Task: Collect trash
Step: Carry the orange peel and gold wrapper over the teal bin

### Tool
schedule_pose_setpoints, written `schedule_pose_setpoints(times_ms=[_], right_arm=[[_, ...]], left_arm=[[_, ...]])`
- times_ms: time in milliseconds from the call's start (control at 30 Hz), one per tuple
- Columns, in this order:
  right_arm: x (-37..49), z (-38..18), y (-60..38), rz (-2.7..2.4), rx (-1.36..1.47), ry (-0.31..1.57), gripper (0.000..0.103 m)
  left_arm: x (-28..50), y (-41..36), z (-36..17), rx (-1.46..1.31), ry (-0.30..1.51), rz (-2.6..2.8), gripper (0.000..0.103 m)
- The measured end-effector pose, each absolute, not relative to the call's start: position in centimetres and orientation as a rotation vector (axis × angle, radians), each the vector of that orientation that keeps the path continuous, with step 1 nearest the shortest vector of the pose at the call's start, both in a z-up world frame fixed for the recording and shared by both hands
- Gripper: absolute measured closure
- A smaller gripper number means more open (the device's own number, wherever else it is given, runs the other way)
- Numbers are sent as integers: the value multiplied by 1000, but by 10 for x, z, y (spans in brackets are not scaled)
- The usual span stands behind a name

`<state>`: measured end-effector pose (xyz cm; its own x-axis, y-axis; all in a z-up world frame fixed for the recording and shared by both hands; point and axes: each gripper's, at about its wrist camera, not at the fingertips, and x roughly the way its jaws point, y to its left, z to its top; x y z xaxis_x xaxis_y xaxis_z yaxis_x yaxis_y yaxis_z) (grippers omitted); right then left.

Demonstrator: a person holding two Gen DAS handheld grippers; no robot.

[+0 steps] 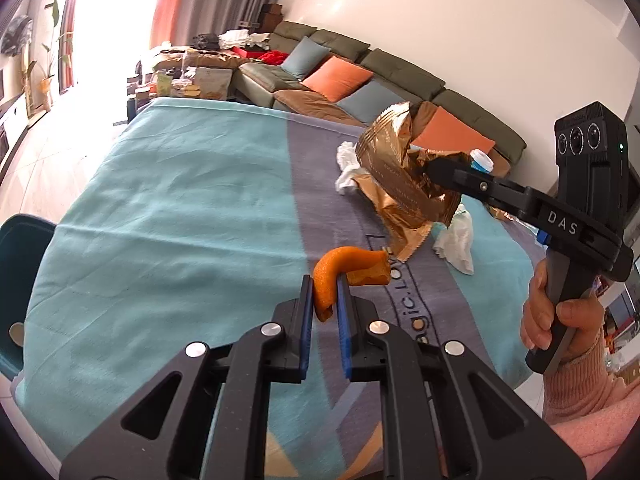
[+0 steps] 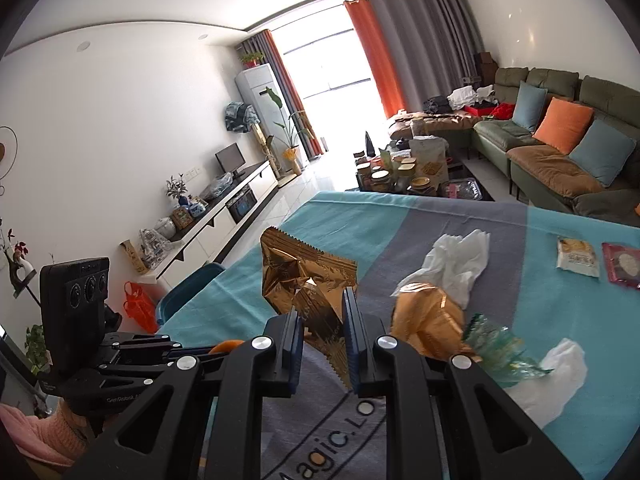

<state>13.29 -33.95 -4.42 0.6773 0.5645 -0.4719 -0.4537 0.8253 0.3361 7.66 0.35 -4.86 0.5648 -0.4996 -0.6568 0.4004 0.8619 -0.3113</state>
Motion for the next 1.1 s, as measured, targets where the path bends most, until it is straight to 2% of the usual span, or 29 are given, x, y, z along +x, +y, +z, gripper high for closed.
schedule_pose_setpoints(times_ms=[1100], right_arm=[[161, -58, -260, 770, 221, 683, 86]], left_arm=[[60, 90, -35, -226, 759, -304, 91]])
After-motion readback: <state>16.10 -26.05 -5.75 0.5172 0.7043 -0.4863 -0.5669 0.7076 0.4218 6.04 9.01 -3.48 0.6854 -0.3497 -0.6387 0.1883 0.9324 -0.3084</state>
